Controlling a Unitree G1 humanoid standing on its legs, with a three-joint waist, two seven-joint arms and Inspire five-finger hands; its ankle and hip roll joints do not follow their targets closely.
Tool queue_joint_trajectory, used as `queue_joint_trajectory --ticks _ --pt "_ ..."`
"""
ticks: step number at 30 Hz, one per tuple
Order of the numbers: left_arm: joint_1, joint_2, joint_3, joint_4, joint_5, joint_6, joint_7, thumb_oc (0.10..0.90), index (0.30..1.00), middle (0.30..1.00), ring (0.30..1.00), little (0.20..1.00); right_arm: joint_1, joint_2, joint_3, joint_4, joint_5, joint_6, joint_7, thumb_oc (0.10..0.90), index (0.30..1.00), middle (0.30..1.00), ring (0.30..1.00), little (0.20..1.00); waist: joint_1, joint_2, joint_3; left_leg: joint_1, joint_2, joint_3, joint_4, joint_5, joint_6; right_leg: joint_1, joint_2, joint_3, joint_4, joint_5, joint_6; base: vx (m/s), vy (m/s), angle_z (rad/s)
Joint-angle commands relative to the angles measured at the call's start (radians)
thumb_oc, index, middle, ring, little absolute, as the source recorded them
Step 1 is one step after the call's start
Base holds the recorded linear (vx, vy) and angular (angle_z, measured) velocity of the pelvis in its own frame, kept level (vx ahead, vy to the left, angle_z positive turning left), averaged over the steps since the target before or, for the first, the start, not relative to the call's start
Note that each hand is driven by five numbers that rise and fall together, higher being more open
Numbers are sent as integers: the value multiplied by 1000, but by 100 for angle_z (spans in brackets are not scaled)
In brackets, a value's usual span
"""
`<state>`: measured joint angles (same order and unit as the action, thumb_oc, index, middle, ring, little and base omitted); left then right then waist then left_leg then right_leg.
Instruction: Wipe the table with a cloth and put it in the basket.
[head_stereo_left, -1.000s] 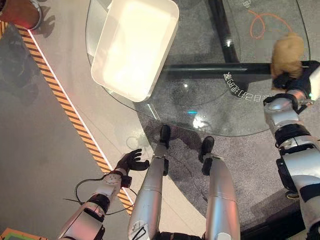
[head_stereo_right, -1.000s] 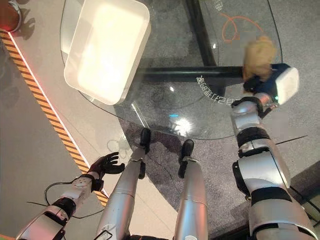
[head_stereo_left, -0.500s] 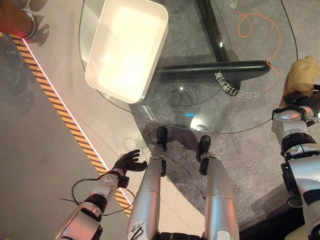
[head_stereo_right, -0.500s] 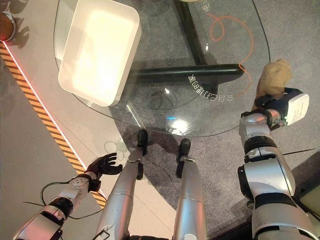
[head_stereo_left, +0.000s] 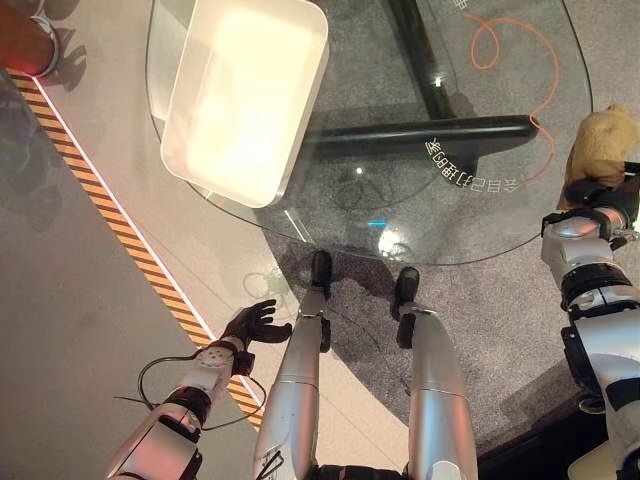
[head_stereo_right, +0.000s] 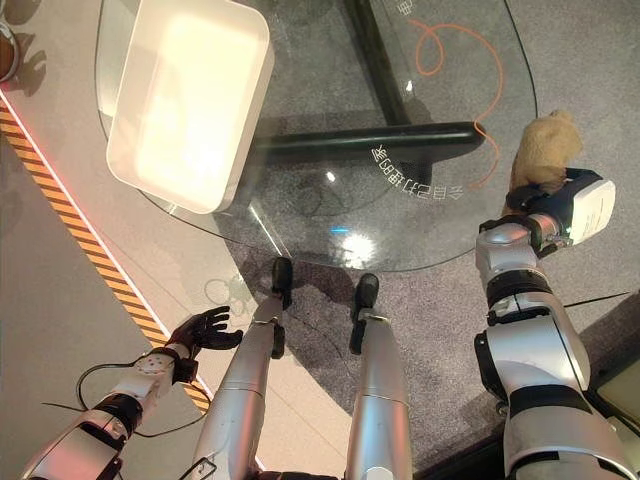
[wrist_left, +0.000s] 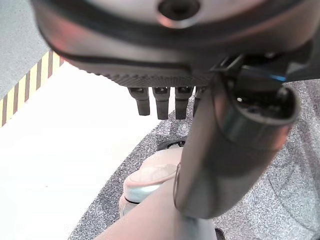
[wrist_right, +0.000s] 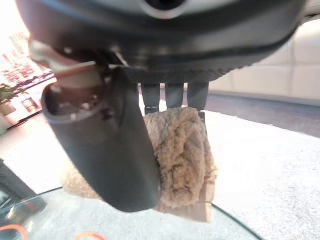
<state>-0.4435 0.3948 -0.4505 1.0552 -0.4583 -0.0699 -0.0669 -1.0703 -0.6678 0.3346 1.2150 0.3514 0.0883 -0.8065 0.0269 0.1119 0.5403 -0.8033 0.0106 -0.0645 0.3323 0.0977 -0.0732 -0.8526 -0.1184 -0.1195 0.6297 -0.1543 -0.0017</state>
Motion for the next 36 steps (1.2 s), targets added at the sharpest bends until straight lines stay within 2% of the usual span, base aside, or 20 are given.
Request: queue_joint_trajectory --ticks 1,9,18,30,36 --pt "30 -5 21 59 -10 -5 -10 800 900 900 900 900 -104 -43 78 -114 -98 -54 7 100 300 300 300 200 29 2 -20 31 -34 66 123 -130 64 41 51 10 -85 64 4 0 0 0" --pt "35 -33 11 63 2 -18 -5 800 900 900 900 900 -148 29 139 -151 -142 -27 60 100 300 300 300 200 41 16 -20 40 -40 69 115 -126 61 49 50 7 -89 57 -1 0 0 0" --pt "38 -68 -6 58 14 -28 10 800 900 900 900 900 -166 120 243 -208 -234 34 146 100 300 300 300 200 55 31 -20 43 -49 74 105 -117 60 51 45 0 -97 58 -8 0 0 0" --pt "40 -93 -12 52 24 -37 27 800 900 900 900 900 -139 227 360 -336 -380 46 276 100 300 300 300 200 61 39 -20 44 -58 76 91 -100 55 52 44 -6 -112 65 -12 0 1 0" --pt "34 -112 -19 43 31 -35 40 800 900 900 900 900 -112 287 437 -388 -493 11 384 100 300 300 300 200 64 41 -20 42 -61 77 82 -92 56 49 43 -7 -119 70 -14 -3 3 1"
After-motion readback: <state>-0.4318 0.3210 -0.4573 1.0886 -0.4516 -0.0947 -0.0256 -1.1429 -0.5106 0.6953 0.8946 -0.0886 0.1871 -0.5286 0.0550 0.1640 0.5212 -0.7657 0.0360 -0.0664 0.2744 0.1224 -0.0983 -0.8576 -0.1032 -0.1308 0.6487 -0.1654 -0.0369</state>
